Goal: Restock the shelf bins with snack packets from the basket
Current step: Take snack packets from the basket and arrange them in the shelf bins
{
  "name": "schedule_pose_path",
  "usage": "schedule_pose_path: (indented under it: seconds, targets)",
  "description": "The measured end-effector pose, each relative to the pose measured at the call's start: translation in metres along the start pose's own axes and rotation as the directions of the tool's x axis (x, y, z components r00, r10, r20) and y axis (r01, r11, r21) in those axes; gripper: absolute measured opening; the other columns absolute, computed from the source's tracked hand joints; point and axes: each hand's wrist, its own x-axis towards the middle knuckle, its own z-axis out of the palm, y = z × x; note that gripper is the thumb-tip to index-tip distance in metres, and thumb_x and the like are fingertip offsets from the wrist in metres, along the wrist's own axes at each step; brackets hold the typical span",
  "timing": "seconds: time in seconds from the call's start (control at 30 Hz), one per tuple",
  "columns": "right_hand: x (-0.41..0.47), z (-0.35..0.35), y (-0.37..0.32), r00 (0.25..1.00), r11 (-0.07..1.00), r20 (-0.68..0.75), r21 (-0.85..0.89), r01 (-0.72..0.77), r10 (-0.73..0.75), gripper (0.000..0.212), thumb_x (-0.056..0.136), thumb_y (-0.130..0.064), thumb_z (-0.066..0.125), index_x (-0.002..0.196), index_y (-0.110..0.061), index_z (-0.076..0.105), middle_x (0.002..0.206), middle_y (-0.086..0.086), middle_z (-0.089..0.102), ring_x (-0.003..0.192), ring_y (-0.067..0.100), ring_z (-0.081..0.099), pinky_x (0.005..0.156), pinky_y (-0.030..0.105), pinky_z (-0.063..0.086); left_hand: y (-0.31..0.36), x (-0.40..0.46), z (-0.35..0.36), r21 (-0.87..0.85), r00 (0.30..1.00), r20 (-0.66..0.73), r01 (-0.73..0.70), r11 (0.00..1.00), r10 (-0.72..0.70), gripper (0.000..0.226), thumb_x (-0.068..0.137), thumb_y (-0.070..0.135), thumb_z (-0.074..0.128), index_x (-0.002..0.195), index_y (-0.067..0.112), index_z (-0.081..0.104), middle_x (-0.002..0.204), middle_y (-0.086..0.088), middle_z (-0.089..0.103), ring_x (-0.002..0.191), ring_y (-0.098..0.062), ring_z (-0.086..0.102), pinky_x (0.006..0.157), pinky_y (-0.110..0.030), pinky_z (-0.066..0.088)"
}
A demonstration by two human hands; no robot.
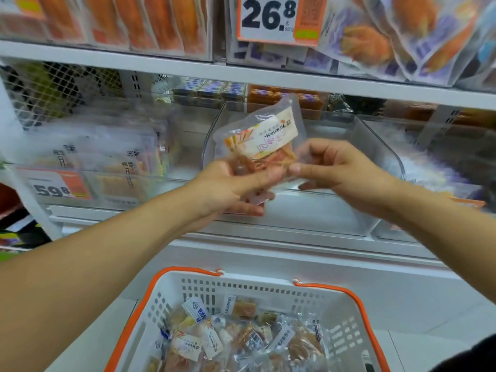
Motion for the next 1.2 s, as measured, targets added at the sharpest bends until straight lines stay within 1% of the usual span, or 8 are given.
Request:
schedule_pose_path:
  seconds: [0.17,0.33,0.5,0.63,0.83,0.9,1.03,1.2]
  targets:
    - [0.015,-0.029,-0.03,0.953,0.945,-0.102,-0.196,0.263,-0.286,0.013,0.084,-0.02,0.07,0.096,-0.019,0.064,0.085,0.001,0.073,0.077,0.017,0.072,0.068,0.036,0.062,0.025,0.003,-0.017,0.059,0.945,-0.207,-0.246,0.967,0.253,0.051,0.067,0.037,0.078,0.113,0.019,0.065,0.103,-0.003,0.075,0.091,-0.015,0.073,0.063,-0.026,0.057]
    - [0.034,-0.027,-0.048,0.805,0.589,-0.056,-0.713,0.382,-0.59,0.012,0.091,-0.014,0.069,0.103,-0.016,0.069,0.089,0.0,0.073,0.078,0.014,0.069,0.077,0.029,0.054,0.012,0.016,-0.039,0.426,0.67,-0.488,-0.377,0.822,0.56,0.012,0.093,0.022,0.066,0.104,0.024,0.064,0.09,0.004,0.069,0.077,-0.005,0.064,0.065,-0.022,0.05]
    - [0.058,-0.004,-0.063,0.901,0.38,0.261,-0.839,0.389,-0.347,0.026,0.086,-0.011,0.069,0.108,-0.024,0.069,0.09,0.0,0.073,0.076,0.015,0.061,0.077,0.033,0.05,0.002,0.014,-0.048,0.736,0.644,-0.339,-0.273,0.62,0.686,0.02,0.089,0.014,0.066,0.109,0.02,0.066,0.094,0.012,0.065,0.058,-0.009,0.051,0.057,-0.01,0.042]
    - [0.07,0.027,-0.048,0.92,0.431,0.254,-0.824,0.367,-0.297,0.036,0.081,-0.01,0.077,0.113,-0.023,0.068,0.082,-0.003,0.07,0.075,0.014,0.063,0.078,0.034,0.054,-0.005,0.014,-0.054,0.869,0.678,-0.195,-0.216,0.446,0.709,0.016,0.084,0.013,0.07,0.097,0.021,0.069,0.093,0.008,0.064,0.055,-0.013,0.056,0.058,-0.008,0.041]
    - [0.078,0.049,-0.007,0.986,0.942,0.029,-0.294,0.164,-0.162,0.025,0.078,-0.001,0.081,0.1,-0.002,0.07,0.082,0.013,0.076,0.073,0.019,0.075,0.068,0.028,0.061,-0.01,0.013,-0.058,0.901,0.735,-0.139,-0.184,0.393,0.663,0.016,0.081,0.009,0.072,0.094,0.018,0.073,0.083,0.006,0.067,0.058,-0.009,0.055,0.064,-0.002,0.035]
    - [0.079,0.042,-0.007,0.99,0.95,0.037,-0.278,0.143,-0.138,0.022,0.08,-0.006,0.08,0.1,0.001,0.071,0.084,0.014,0.076,0.076,0.022,0.075,0.071,0.031,0.062,-0.01,0.014,-0.058,0.9,0.737,-0.138,-0.186,0.395,0.662,0.015,0.081,0.01,0.072,0.094,0.019,0.074,0.083,0.008,0.068,0.058,-0.009,0.055,0.063,-0.001,0.035]
    - [0.076,0.007,-0.028,0.992,0.718,0.116,-0.687,0.109,-0.04,0.024,0.08,-0.039,0.08,0.09,-0.018,0.077,0.076,-0.001,0.075,0.064,0.008,0.072,0.065,0.027,0.059,-0.01,0.014,-0.058,0.893,0.743,-0.145,-0.186,0.41,0.653,0.016,0.084,0.011,0.071,0.098,0.017,0.075,0.086,0.008,0.068,0.058,-0.008,0.054,0.063,-0.001,0.035]
    - [0.072,0.017,-0.022,0.99,0.808,0.122,-0.588,0.016,0.069,0.014,0.09,-0.02,0.073,0.085,-0.008,0.076,0.074,0.01,0.074,0.056,0.022,0.072,0.051,0.03,0.059,-0.009,0.015,-0.057,0.863,0.74,-0.184,-0.193,0.467,0.647,0.017,0.084,0.012,0.07,0.099,0.02,0.073,0.085,0.01,0.067,0.062,-0.012,0.057,0.06,-0.001,0.035]
